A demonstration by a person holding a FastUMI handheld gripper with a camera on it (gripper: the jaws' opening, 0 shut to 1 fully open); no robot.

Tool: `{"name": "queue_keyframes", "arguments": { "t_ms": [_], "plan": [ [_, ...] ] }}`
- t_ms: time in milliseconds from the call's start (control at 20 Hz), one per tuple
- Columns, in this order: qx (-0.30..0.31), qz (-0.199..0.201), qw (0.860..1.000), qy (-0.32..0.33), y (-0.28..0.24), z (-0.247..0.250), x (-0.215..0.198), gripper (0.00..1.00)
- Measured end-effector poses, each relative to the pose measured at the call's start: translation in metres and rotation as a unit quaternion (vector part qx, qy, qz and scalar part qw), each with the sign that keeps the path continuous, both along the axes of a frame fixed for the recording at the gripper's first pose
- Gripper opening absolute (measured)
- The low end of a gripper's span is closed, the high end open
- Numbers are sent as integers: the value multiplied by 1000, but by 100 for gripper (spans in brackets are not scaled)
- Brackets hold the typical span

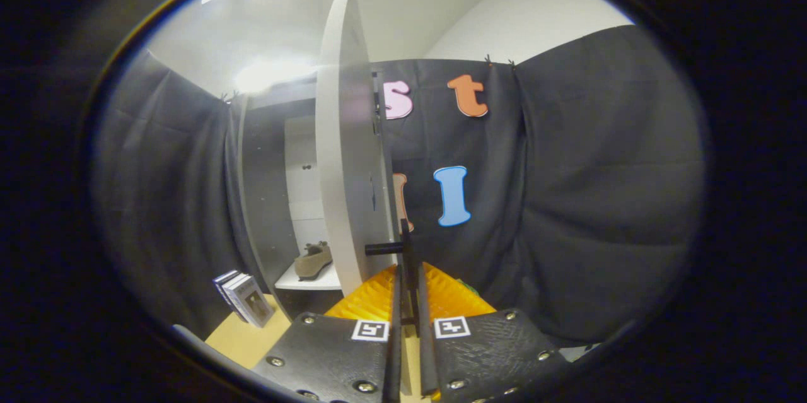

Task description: Open the shoe cabinet door, grab the shoes and put them into the shoe cabinet, then close the shoe cabinet door.

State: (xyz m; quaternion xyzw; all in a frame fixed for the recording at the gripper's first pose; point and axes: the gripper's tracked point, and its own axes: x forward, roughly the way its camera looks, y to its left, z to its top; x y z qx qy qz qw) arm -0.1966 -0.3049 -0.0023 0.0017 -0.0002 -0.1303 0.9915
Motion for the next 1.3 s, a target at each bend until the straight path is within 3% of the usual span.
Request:
{"name": "queue_keyframes", "arguments": {
  "t_ms": [400,650,950,1300],
  "plan": [
    [-4,-52,999,-6,-39,5,-23,12],
    [-10,-49,999,-5,-32,8,-40,12],
    [-14,9,1000,-1,32,-22,-47,12],
    [-4,94,989,110,110,-147,-18,16]
  ]
}}
